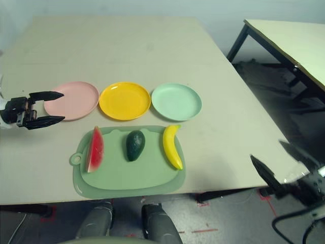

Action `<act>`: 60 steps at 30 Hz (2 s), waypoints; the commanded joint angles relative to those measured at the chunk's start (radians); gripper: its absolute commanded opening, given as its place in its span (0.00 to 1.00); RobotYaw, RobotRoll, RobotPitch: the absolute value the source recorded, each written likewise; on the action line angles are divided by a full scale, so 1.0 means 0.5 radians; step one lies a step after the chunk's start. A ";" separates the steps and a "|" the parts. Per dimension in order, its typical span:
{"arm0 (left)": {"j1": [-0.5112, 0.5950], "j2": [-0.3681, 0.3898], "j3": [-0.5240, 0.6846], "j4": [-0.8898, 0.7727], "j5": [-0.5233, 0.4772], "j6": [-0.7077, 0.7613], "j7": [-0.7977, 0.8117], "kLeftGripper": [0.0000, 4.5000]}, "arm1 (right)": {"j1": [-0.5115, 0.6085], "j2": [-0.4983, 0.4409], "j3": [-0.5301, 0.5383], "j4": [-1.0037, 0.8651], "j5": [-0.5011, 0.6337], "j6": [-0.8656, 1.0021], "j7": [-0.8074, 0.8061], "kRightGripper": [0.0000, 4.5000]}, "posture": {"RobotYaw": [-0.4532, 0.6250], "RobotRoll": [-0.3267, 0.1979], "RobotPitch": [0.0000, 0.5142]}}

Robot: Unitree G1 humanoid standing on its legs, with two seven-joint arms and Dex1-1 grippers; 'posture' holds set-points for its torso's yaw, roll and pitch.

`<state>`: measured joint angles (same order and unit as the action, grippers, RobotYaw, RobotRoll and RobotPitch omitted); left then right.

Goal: Place the fruits into color-matched plates.

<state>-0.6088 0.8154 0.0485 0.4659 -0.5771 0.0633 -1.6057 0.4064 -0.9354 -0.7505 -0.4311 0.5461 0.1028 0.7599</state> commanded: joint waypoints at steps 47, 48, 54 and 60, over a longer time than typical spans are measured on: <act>0.158 0.010 -0.031 -0.267 0.121 -0.060 -0.017 1.00 | -1.812 -0.148 2.238 0.935 -1.288 -1.055 1.429 0.37 | 0.64 0.62 0.28; 0.153 0.009 -0.039 -0.260 0.122 -0.066 -0.017 1.00 | -1.805 -0.151 2.235 0.915 -1.278 -1.038 1.433 0.37 | 0.64 0.62 0.28; 0.123 0.001 -0.064 -0.206 0.118 -0.099 -0.017 1.00 | -1.896 -0.160 2.196 0.842 -1.215 -0.897 1.487 0.37 | 0.64 0.62 0.28; 0.081 -0.022 -0.029 -0.144 0.200 -0.043 0.100 1.00 | -2.432 -0.002 2.178 1.085 -1.264 -0.774 1.461 0.37 | 0.64 0.62 0.27</act>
<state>-0.5620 0.8057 0.0302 0.3811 -0.5051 0.0320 -1.5752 -0.7716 -0.9587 0.3491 0.0711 -0.0761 -0.2915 1.5051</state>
